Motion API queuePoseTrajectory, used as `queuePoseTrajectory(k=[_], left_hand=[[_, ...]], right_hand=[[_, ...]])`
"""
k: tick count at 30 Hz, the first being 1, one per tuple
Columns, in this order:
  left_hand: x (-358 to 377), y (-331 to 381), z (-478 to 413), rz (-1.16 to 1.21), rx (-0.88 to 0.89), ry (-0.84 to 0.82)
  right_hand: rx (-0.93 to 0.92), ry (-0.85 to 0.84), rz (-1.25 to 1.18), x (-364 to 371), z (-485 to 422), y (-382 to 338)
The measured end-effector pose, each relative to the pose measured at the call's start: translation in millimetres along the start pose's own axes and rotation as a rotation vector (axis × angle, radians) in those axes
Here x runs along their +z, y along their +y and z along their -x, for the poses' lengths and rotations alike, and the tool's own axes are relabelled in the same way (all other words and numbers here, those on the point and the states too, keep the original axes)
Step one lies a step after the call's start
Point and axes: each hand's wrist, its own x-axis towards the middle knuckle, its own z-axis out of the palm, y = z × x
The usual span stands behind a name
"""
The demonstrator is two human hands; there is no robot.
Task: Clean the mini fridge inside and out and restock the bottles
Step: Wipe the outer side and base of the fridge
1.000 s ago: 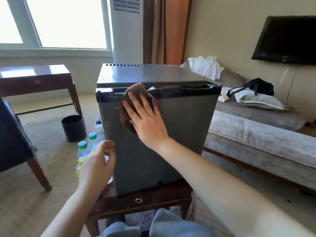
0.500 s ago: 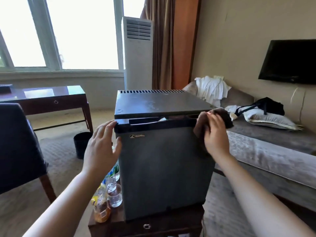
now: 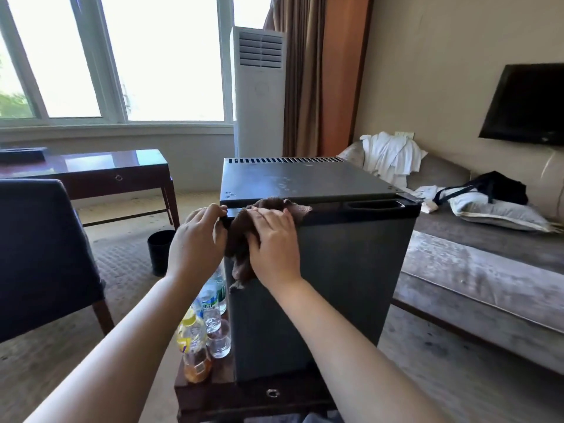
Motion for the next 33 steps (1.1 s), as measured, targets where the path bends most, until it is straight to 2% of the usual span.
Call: queuePoseTrajectory(k=[3,6,14,19,22,25,27,29,33], left_hand=[[-7,5,-3,-0.046,-0.014,-0.045],[-15,15,2,-0.038,-0.017,-0.054],[-51,51,58,-0.039,0.089,-0.013],[-78,91,100,0.062,0.258,-0.003],[-89,123,120,0.144,0.358,-0.003],[-93,151,133,0.262,0.351,-0.011],[-93,166,139,0.342,0.354,-0.029],[-90,180,143,0.406,0.381,-0.058],[-84,210,150,0.591,0.335,-0.18]], right_hand=[[-0.057,-0.06,0.072,-14,-8,9],[-0.008,-0.088,0.092,-25,-10,0],[-0.067,-0.125,-0.11,-80,29,-8],[-0.047,-0.025,-0.288,-130,85,-9],[-0.005,-0.014,-0.271,-163,121,-7],[0.077,-0.041,-0.347,-196,147,-13],[0.138,0.025,-0.438,-216,160,-27],[0.075,0.096,-0.346,-225,176,-42],[-0.1,0.138,0.192,-204,231,-31]])
